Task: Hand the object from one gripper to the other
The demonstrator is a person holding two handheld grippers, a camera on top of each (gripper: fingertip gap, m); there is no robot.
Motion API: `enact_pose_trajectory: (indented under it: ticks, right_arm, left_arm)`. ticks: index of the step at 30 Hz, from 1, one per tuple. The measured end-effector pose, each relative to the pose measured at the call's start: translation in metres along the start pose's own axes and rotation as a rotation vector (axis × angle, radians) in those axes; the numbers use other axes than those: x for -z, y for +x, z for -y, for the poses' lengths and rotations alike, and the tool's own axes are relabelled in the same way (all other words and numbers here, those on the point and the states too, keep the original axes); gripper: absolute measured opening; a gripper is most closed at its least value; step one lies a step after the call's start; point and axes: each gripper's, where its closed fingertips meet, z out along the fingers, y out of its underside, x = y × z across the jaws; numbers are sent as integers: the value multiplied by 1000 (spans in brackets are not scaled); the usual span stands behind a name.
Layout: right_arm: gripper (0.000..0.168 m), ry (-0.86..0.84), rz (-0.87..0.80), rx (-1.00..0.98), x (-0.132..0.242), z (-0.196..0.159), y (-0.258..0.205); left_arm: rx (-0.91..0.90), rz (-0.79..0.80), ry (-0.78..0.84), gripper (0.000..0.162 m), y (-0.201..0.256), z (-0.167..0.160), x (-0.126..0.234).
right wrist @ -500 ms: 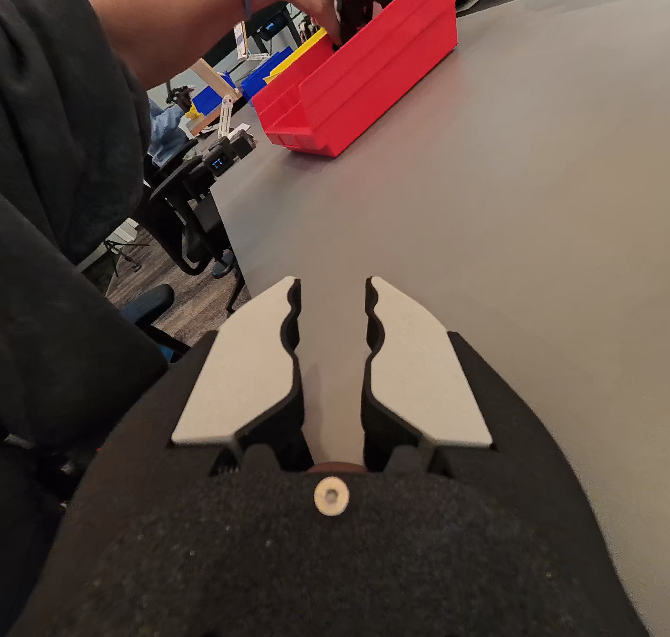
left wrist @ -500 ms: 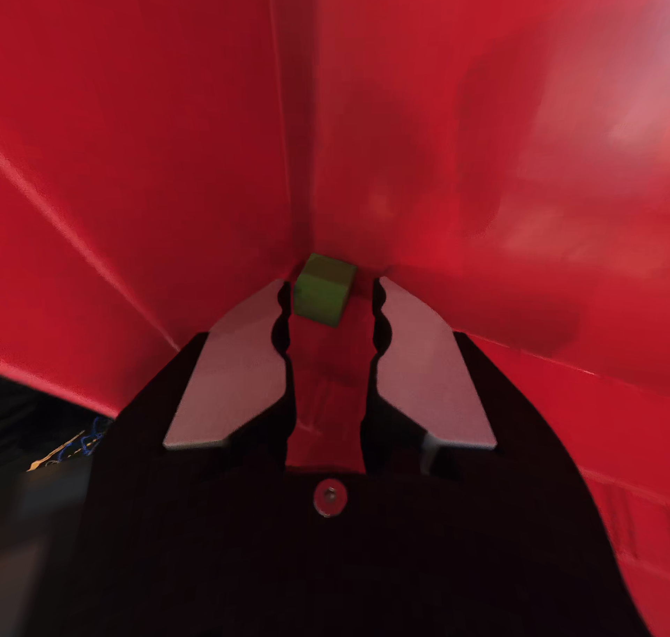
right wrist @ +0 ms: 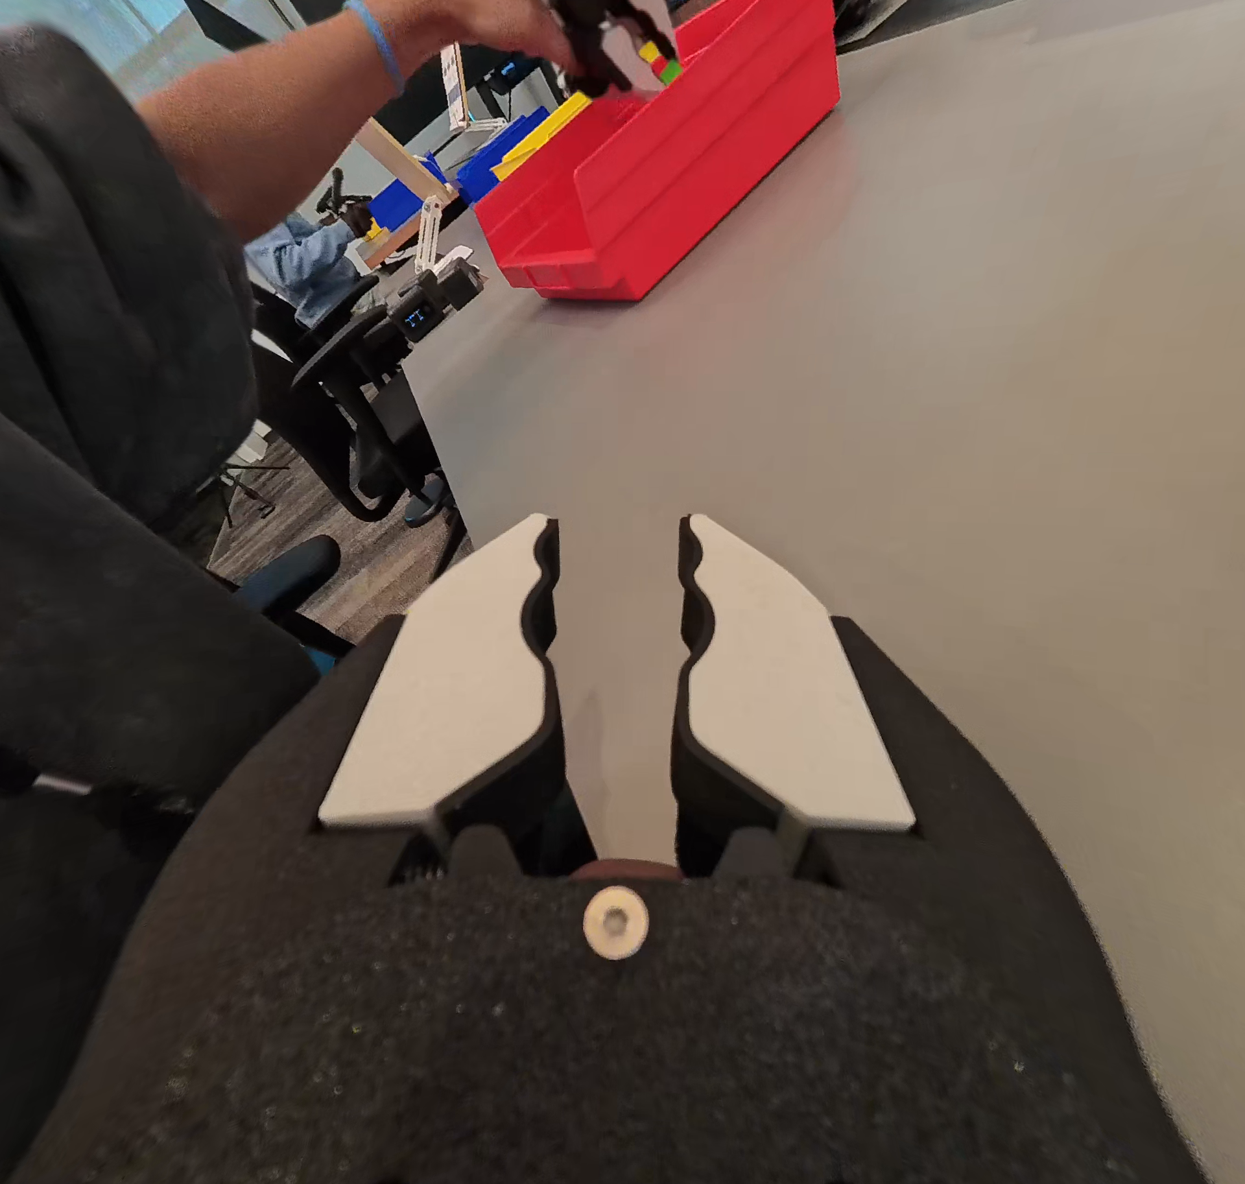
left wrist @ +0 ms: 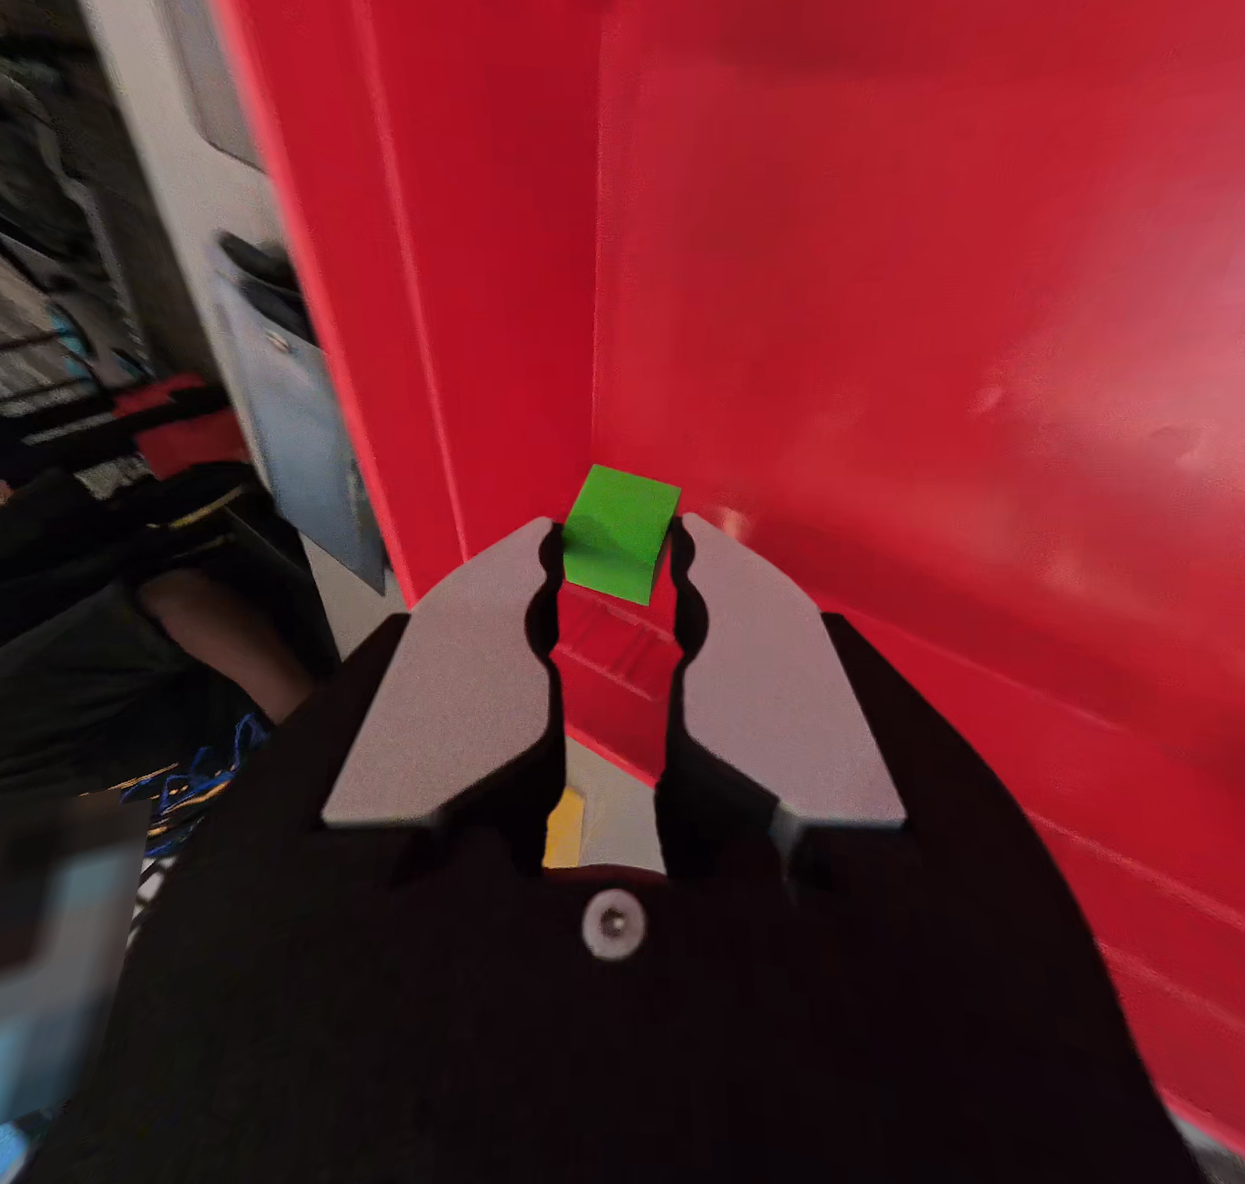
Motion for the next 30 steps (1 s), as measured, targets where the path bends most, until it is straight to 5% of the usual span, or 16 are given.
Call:
enact_pose_trajectory:
  ticks: [5, 7, 10, 13, 18, 25, 28, 30]
  right_arm:
    - [39, 28, -55, 11, 2, 21, 13]
    - [55, 106, -33, -20, -4, 53, 12]
    - [57, 102, 83, -103, -23, 95, -3]
    - [65, 77, 143, -71, -53, 128, -14]
    - [66, 148, 425, -289, -75, 162, -41]
    - [58, 149, 518, -269, -65, 150, -64]
    - [27, 146, 564, -256, -61, 146, -71]
    - [26, 145, 536, -258, -60, 144, -67]
  left_arm:
    - [115, 138, 445, 30, 37, 66, 94]
    - [134, 189, 662, 30, 58, 103, 140]
    - [119, 190, 985, 29, 100, 161, 213]
    - [40, 237, 1146, 29, 140, 210, 269]
    - [-77, 259, 1259, 29, 201, 266, 323]
    - [-66, 271, 1256, 29, 219, 282, 334]
    - [-66, 275, 1223, 29, 222, 286, 329]
    - [-52, 265, 1216, 29, 224, 288, 325]
